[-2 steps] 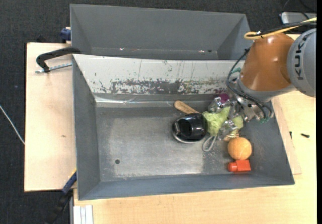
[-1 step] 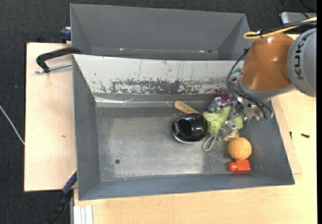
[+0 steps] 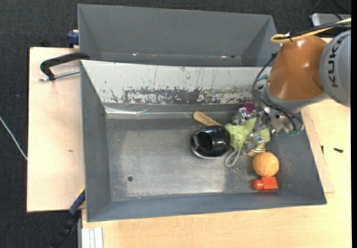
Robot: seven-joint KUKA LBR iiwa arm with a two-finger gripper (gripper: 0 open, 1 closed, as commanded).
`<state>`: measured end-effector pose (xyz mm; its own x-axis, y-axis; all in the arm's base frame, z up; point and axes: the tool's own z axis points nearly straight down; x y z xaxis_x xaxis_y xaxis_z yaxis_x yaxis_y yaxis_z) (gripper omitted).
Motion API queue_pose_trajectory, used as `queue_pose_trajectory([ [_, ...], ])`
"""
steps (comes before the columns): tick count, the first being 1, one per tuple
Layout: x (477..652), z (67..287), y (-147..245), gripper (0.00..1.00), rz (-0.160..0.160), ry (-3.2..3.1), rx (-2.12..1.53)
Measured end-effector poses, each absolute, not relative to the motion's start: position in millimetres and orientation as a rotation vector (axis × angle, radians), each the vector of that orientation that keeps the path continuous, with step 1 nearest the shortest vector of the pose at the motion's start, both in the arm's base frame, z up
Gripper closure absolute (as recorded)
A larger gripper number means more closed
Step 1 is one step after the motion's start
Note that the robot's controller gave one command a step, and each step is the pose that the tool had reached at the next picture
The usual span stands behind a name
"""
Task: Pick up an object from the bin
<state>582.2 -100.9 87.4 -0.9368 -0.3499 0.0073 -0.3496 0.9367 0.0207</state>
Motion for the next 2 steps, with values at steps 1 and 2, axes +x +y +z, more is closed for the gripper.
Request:
queue_pose_trajectory([
  [1,581.4,106.5,-101.6,1.00,-0.018,-3.086,0.556],
  [2,583.4,126.2,-103.0,1.00,-0.006,-3.096,0.556],
])
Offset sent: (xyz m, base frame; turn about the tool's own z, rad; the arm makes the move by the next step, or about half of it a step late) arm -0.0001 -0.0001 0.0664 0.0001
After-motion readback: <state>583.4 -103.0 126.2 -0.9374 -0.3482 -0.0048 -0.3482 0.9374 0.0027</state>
